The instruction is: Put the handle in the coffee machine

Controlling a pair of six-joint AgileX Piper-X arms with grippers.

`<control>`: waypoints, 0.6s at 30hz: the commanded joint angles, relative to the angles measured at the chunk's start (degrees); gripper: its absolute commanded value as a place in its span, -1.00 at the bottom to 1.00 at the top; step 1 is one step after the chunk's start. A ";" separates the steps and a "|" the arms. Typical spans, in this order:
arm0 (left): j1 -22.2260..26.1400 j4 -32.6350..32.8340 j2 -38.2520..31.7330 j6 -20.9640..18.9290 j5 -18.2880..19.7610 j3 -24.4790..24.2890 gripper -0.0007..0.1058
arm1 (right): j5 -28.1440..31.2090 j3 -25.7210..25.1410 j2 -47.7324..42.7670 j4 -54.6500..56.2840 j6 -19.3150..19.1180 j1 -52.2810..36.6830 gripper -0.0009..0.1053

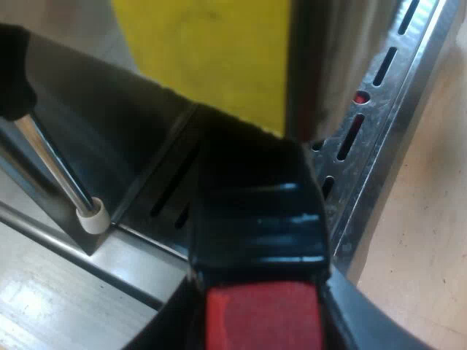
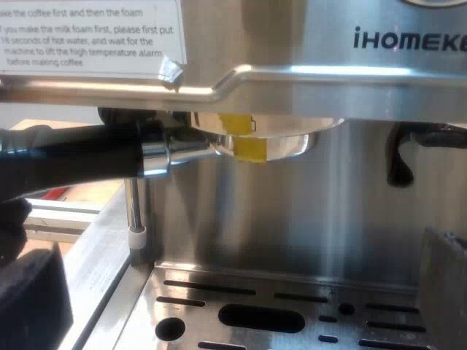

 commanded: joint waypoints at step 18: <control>-0.14 0.80 -0.47 -1.96 6.75 -4.10 -0.98 | -2.41 0.01 -0.14 1.15 -2.44 -0.60 0.93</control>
